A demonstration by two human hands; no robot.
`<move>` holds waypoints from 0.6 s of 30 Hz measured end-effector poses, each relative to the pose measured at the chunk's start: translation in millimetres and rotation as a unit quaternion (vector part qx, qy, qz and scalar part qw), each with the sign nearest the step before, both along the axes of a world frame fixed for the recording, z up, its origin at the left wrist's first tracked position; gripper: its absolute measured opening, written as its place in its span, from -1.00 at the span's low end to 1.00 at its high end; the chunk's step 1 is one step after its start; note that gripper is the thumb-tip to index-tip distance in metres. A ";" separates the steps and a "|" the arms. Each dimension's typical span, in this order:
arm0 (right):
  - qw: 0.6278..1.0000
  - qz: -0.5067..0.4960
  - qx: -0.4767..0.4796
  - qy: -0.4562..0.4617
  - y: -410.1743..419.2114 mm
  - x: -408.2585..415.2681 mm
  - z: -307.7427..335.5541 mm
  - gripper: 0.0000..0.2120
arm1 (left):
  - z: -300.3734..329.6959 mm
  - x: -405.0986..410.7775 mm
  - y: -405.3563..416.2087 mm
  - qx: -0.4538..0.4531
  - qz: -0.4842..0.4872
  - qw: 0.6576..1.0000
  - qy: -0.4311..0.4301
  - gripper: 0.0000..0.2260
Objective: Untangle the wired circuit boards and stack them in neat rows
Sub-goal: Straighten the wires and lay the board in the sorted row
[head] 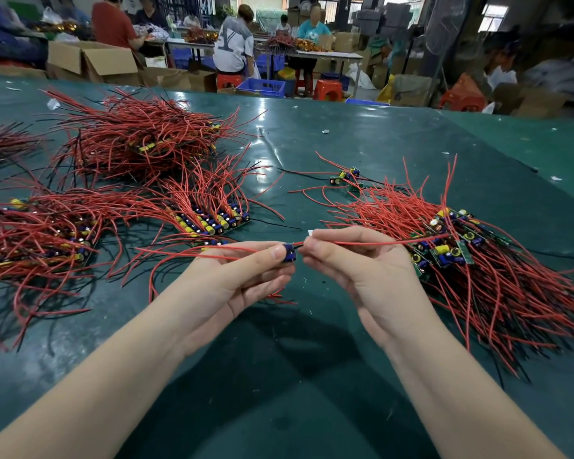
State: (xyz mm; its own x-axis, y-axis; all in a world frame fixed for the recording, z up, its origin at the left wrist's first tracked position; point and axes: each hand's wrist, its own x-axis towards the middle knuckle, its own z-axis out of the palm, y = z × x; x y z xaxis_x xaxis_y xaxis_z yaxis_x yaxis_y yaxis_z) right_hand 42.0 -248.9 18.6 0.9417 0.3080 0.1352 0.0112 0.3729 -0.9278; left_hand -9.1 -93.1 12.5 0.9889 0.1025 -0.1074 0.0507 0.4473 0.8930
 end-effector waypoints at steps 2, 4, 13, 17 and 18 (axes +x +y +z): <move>0.998 0.013 0.034 0.053 2.7 -0.2 -1.6 -0.86 | -1.1 0.6 -0.8 0.009 0.005 1.000 -0.007 -0.82; 0.993 0.025 0.054 0.107 4.9 -0.3 -2.4 -0.86 | -2.4 1.6 -0.8 0.022 0.017 1.000 -0.015 -0.78; 0.970 0.064 0.075 0.224 6.5 0.3 -2.6 -0.90 | -6.0 3.3 -1.0 0.032 0.025 0.999 -0.037 -0.75; 0.980 0.049 0.064 0.180 7.2 0.3 -3.1 -0.91 | -6.5 3.2 1.6 0.019 0.033 0.998 -0.040 -0.75; 0.982 0.045 0.068 0.173 6.9 0.5 -3.0 -0.90 | -6.7 3.2 2.2 0.016 0.034 0.998 -0.042 -0.75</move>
State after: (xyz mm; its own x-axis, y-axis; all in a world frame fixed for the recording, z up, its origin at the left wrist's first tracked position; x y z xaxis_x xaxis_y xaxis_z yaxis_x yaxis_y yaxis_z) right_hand 42.5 -242.1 15.6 0.9085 0.3927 -0.1431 -0.3345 0.4779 -0.8122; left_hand -5.8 -91.0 5.8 0.9848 0.1725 -0.0197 -0.0551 0.4177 0.9069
